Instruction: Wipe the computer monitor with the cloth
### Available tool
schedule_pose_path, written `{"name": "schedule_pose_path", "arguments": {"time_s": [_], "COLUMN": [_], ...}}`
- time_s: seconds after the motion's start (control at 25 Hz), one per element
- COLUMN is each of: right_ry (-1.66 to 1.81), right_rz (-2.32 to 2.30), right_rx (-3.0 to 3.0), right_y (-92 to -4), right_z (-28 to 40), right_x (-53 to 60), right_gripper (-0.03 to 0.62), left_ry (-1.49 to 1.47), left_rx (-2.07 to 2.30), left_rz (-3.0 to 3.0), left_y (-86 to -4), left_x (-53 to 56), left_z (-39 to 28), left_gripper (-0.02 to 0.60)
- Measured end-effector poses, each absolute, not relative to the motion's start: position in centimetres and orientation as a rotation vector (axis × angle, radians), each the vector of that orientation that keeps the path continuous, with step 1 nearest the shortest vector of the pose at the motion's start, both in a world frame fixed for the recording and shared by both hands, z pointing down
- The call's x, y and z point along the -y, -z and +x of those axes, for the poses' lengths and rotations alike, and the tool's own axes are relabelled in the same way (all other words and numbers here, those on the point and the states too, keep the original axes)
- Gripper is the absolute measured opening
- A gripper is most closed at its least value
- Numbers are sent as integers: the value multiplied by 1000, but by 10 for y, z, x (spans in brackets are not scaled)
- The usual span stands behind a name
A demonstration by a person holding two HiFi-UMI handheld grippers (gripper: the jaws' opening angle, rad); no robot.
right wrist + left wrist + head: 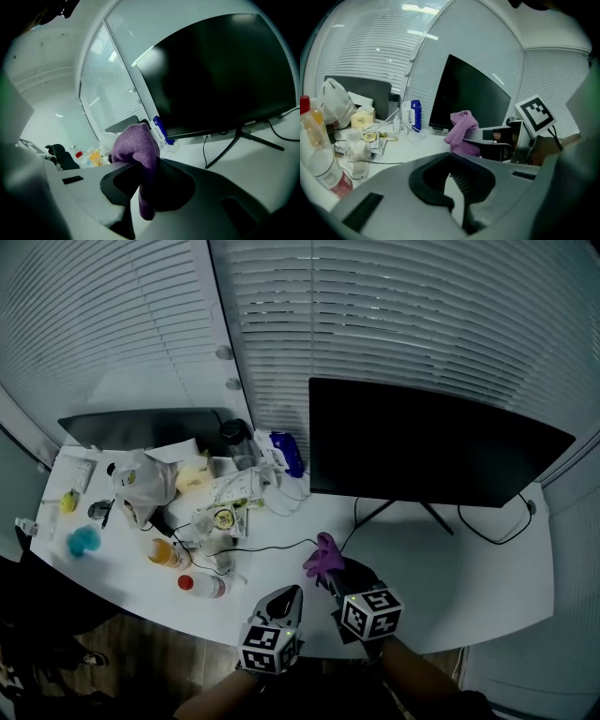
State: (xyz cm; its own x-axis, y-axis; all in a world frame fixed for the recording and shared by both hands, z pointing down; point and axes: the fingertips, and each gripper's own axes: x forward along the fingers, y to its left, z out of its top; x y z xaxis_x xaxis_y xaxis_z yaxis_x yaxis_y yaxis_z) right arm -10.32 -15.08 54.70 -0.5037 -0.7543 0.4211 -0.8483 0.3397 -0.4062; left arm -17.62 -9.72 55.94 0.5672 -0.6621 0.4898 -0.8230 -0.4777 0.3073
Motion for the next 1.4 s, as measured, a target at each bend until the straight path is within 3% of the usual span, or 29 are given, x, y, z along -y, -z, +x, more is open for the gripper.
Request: {"name": "schedule_pose_path", "arguments": {"time_s": [0.84,1.4], "right_ry": [-1099,-1127], "right_rz": [1551,1625], "right_rx": [2235,2185], "right_y": [-633,-645], "right_z": [-129,-51], "right_x": [296,313], "right_gripper": [78,78], "left_ry": [-402,-436], "left_rx": [1146,1143], "left_rz": [2322,2307], "left_y": [-588,-597], "left_x": [174,171], "left_z": [-190,-139], "left_gripper": [6,6]}}
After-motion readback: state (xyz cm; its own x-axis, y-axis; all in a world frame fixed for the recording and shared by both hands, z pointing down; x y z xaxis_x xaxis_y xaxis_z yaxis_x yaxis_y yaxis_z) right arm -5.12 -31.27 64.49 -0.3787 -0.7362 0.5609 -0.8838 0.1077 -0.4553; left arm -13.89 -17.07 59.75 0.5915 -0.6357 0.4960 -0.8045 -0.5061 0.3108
